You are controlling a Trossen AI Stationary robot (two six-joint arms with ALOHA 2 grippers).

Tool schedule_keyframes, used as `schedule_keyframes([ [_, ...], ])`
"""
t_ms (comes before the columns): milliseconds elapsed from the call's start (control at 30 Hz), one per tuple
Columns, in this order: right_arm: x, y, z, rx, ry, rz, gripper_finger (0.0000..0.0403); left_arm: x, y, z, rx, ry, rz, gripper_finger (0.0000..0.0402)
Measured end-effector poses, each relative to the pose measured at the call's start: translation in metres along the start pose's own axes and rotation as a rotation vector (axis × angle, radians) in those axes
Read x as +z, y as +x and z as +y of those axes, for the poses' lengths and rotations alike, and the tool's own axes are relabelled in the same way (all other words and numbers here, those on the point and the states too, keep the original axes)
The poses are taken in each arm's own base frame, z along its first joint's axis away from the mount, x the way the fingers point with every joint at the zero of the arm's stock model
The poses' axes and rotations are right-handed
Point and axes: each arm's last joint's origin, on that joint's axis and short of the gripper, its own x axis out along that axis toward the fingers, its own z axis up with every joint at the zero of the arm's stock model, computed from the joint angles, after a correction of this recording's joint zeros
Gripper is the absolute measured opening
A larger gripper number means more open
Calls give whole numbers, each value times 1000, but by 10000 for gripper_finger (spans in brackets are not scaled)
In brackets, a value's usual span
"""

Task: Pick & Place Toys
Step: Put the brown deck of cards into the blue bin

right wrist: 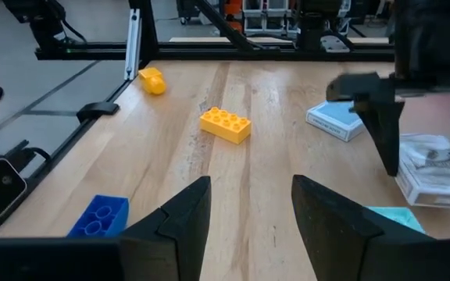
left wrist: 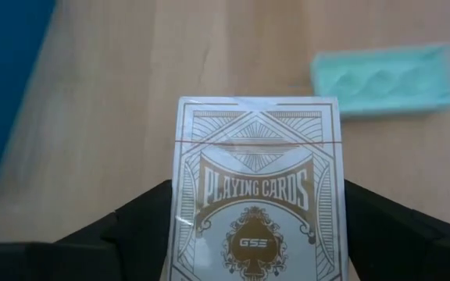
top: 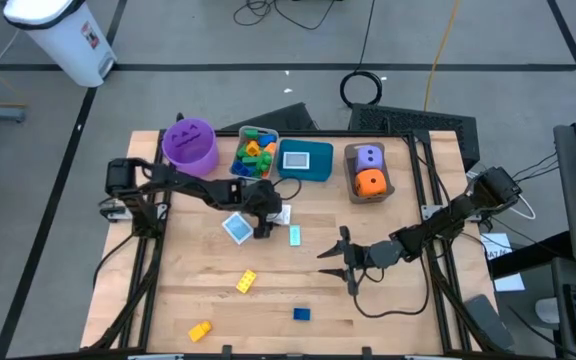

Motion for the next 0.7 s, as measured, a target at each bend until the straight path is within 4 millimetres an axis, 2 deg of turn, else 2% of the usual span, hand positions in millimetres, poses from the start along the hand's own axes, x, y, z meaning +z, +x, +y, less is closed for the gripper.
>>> schedule_keyframes([
  [133, 0, 0, 0, 0, -78, 1, 171, 12, -16, -7, -8, 15, -69, 321],
  [267, 0, 0, 0, -13, -264, 5, 171, 22, -35, -13, -32, -11, -133, 322],
  [367, 5, 4, 0, -65, -398, 25, 171, 27, -44, -17, -130, -61, -170, 312],
  [533, 24, 18, 4, -87, -618, 135, 171, 29, -48, -21, -284, -142, -183, 315],
  [700, 50, 30, 0, -120, -686, 105, 172, 29, -49, -23, -347, -169, -180, 319],
])
